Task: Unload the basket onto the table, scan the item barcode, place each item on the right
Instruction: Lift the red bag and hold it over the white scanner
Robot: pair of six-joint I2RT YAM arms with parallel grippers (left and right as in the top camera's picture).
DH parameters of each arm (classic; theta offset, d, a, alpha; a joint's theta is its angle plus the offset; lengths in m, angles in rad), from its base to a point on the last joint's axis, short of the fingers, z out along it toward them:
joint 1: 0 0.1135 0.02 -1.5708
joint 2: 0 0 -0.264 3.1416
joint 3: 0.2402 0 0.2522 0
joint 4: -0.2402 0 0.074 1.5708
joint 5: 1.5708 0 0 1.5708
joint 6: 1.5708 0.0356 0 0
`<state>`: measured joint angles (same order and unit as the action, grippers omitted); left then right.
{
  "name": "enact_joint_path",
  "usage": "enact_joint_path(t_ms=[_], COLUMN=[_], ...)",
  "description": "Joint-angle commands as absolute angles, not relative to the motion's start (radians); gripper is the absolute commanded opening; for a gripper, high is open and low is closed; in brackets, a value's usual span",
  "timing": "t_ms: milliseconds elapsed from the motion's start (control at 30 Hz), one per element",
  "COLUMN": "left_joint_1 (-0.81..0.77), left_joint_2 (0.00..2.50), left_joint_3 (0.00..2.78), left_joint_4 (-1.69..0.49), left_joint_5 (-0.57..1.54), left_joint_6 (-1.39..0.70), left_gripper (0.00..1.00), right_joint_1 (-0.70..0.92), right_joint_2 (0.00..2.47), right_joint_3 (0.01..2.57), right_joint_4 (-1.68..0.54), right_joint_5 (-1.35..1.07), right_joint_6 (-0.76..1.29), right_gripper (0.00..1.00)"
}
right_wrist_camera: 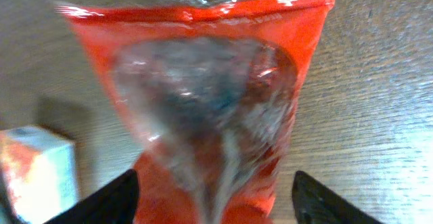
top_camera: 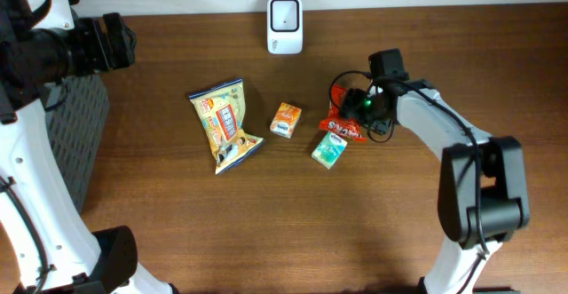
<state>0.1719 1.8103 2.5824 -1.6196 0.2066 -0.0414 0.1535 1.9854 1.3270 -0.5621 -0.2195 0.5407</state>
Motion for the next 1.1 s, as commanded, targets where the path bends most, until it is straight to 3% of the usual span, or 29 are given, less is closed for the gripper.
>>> enact_joint_path(t_ms=[0,33,67,167,267,367,533,633,767,833,900,1000,1067], left_joint_1=[0.178,0.178,0.178,0.178,0.178,0.178,0.178,0.178,0.178,0.178,0.178,0.178,0.178], left_joint_2=[1.806,1.806,1.806,1.806,1.806,1.806,1.806,1.806,1.806,1.806,1.806,1.806,1.806], left_joint_3=[2.586,2.586,2.586,2.586,2.586,2.586,2.586,2.586,2.586,2.586,2.586,2.586,2.586], left_joint_4=[-1.618,-1.618,-1.618,-1.618,-1.618,-1.618,-1.618,-1.618,-1.618,-1.618,-1.618,-1.618,-1.618], left_joint_5=[0.214,0.214,0.213,0.214,0.214,0.214,0.214,0.214,0.214,0.214,0.214,0.214,0.214], left_joint_6=[-0.029,-0.029,-0.029,-0.029,-0.029,-0.029,-0.029,-0.029,-0.029,-0.029,-0.029,-0.029,-0.029], left_gripper=[0.99,0.99,0.99,0.99,0.99,0.99,0.99,0.99,0.99,0.99,0.99,0.99,0.99], right_joint_1=[0.159,0.159,0.157,0.091,0.003,0.002,0.153,0.208,0.217,0.217,0.218,0.270,0.330], right_joint_2=[2.067,2.070,2.065,2.065,2.065,2.065,2.065,2.065,2.065,2.065,2.065,2.065,2.068], right_joint_3=[1.328,1.328,1.329,1.453,1.534,1.534,1.534,1.534,1.534,1.534,1.555,1.713,1.768], right_joint_4=[-0.546,-0.546,-0.545,-0.619,-0.579,-0.537,-0.308,-0.011,0.094,0.083,0.064,-0.190,-0.152], right_joint_5=[-0.199,-0.216,-0.252,-0.591,-1.048,-1.406,-1.521,-1.507,-1.242,-0.796,-0.544,-0.099,0.170], right_joint_6=[0.531,0.531,0.532,0.550,0.828,0.926,0.984,1.123,1.117,1.043,0.914,0.580,0.448], right_gripper=[0.28,0.09,0.04,0.04,0.04,0.04,0.04,0.04,0.04,0.04,0.04,0.04,0.04])
